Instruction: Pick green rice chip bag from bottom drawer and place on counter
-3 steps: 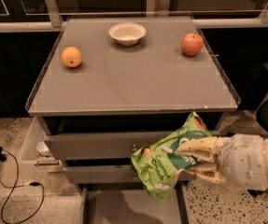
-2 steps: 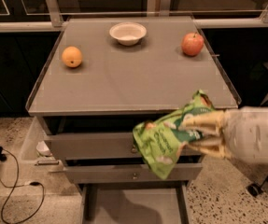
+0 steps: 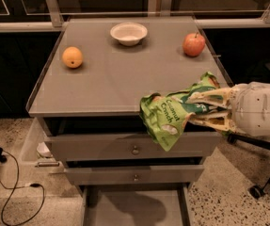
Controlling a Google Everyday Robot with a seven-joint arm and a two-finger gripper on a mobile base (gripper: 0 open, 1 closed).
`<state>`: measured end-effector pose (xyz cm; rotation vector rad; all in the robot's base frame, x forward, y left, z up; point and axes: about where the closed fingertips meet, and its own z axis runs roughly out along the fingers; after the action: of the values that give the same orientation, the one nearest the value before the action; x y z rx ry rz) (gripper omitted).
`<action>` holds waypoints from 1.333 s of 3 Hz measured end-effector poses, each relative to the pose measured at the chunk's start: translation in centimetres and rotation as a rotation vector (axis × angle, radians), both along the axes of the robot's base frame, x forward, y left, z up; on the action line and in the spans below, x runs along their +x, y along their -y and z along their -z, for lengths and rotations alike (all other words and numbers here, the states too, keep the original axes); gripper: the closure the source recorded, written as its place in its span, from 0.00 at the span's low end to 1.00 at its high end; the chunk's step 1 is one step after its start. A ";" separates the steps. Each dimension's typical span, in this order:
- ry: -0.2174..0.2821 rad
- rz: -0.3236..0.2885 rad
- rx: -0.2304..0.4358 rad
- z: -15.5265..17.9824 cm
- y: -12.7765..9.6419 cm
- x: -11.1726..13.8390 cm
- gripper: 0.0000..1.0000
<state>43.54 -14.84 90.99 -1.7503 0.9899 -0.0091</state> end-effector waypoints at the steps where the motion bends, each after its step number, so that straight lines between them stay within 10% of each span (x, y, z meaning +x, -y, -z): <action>1: 0.021 -0.005 0.006 0.1 -0.5 2.7 1.00; 4: -0.023 -0.137 0.041 -1.8 -5.9 16.2 1.00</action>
Offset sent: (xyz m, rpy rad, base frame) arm 0.1493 0.0309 0.0104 -0.0213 -0.0454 0.0838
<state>59.70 -8.89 92.75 -1.7802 0.8791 0.1184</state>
